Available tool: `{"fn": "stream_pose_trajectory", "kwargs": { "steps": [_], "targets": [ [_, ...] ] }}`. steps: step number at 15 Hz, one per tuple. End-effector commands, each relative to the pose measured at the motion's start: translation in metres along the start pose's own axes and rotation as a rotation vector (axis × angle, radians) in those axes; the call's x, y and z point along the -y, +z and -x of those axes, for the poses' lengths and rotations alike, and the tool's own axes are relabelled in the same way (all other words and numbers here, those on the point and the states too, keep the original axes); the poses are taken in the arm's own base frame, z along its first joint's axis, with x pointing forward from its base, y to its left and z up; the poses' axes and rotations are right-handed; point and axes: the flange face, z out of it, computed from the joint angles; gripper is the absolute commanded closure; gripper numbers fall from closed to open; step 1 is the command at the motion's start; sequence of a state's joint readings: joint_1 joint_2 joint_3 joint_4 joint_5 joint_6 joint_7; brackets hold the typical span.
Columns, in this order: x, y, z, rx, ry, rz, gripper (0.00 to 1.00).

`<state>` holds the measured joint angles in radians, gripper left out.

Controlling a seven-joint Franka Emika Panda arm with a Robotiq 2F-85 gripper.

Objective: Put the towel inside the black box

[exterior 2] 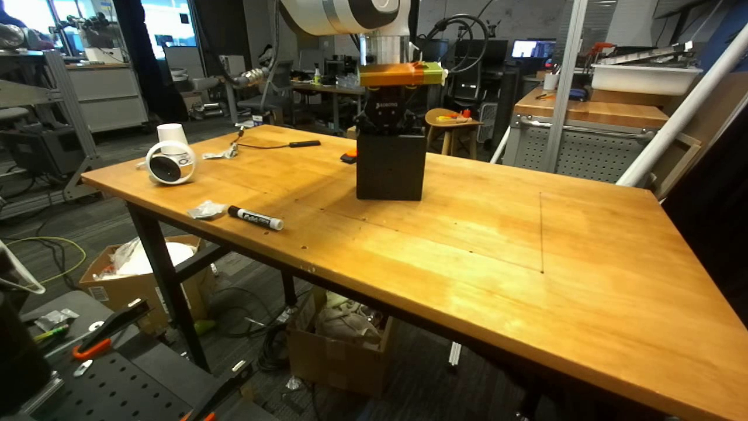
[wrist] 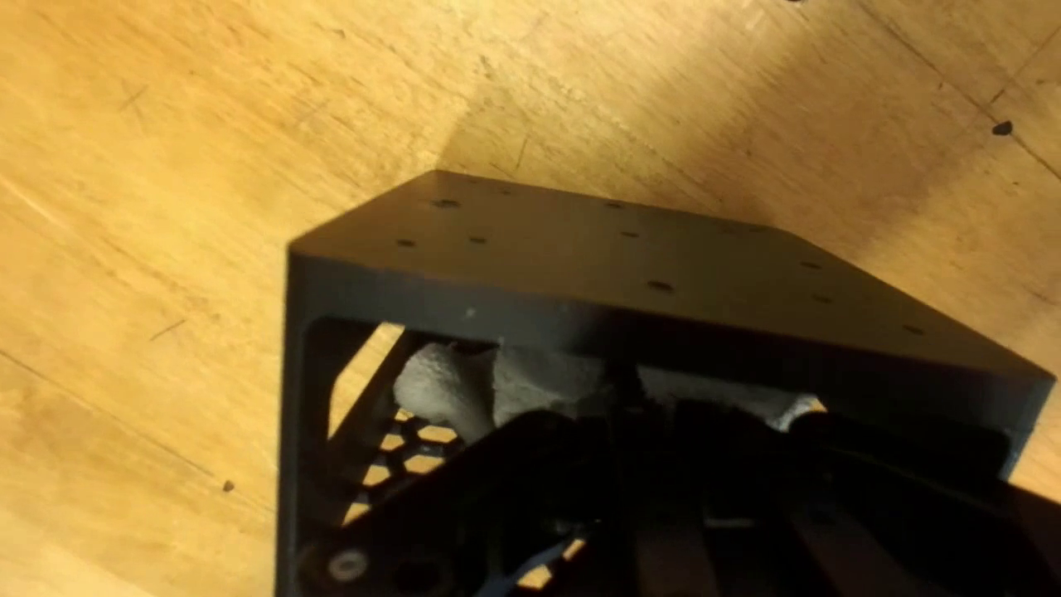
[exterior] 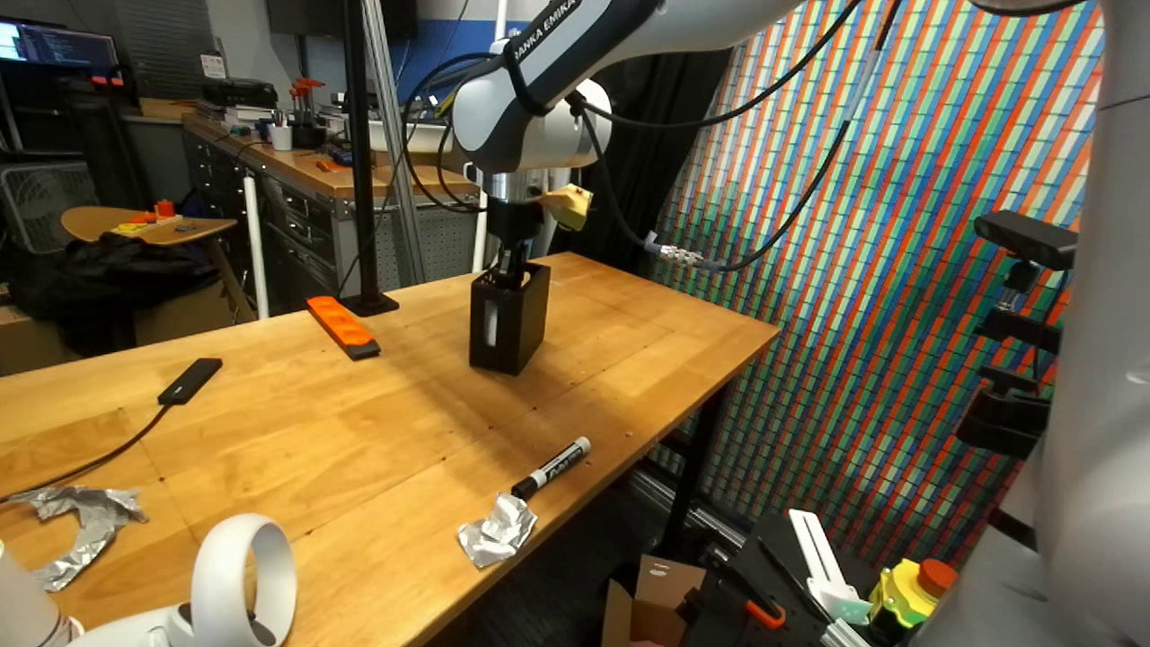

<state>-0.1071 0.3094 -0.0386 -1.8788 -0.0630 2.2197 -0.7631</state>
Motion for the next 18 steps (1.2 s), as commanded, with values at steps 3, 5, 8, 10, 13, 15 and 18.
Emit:
{"fn": "stream_pose_trajectory", "kwargs": {
  "steps": [3,5,8,10,13,15,18],
  "targets": [
    [-0.001,0.009,-0.005,0.026,-0.009,-0.103,0.97],
    [-0.001,0.007,-0.006,0.036,-0.002,-0.123,0.72],
    [-0.007,-0.009,-0.005,0.019,0.025,-0.106,0.56],
    [-0.013,-0.025,-0.003,-0.014,0.04,-0.086,0.4],
    [-0.021,-0.046,-0.001,-0.051,0.052,-0.058,0.17],
    [-0.025,-0.056,-0.001,-0.063,0.056,-0.038,0.02],
    [-0.028,-0.065,-0.003,-0.07,0.054,-0.016,0.34]
  ]
}}
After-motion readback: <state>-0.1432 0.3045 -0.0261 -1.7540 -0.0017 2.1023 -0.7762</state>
